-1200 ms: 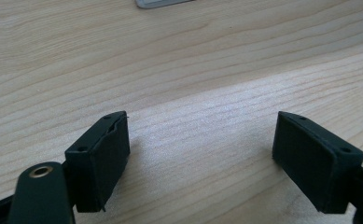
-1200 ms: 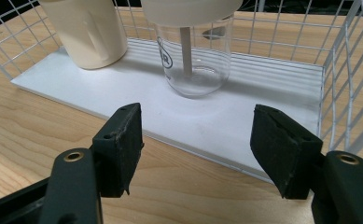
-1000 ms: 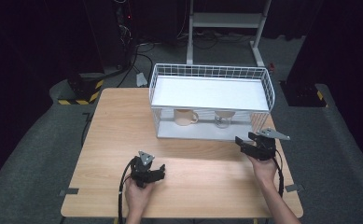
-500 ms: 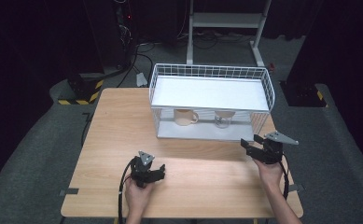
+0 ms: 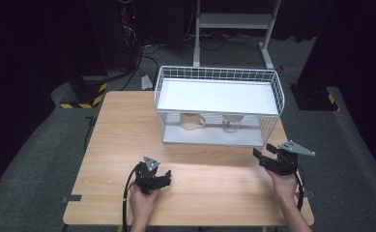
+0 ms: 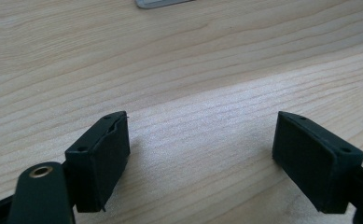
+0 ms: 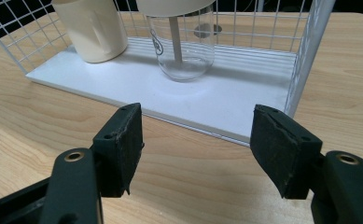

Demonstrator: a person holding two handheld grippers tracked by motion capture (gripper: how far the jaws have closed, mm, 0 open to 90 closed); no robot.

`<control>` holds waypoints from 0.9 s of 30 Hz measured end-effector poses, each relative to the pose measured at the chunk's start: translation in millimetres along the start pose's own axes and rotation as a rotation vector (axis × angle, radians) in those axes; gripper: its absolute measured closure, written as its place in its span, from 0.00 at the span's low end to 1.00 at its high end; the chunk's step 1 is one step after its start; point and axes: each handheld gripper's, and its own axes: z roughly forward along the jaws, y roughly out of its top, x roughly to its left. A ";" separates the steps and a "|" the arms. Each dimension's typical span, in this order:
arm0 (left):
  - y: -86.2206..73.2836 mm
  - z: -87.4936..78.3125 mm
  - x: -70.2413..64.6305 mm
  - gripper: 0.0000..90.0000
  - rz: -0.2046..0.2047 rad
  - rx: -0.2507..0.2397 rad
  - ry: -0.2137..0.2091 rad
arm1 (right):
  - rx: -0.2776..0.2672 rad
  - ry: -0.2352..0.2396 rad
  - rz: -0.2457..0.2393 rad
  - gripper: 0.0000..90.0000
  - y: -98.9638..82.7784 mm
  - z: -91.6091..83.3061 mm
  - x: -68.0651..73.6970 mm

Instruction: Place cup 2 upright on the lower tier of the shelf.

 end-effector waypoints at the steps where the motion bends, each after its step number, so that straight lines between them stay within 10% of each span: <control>1: 0.0 0.0 0.0 0.21 0.000 0.000 0.000 | -0.002 -0.001 0.002 0.39 -0.8 -1.2 0.0; 27: 0.0 0.0 0.1 0.21 0.001 0.000 0.000 | -0.002 -0.009 0.002 0.40 -23.7 -21.2 -5.4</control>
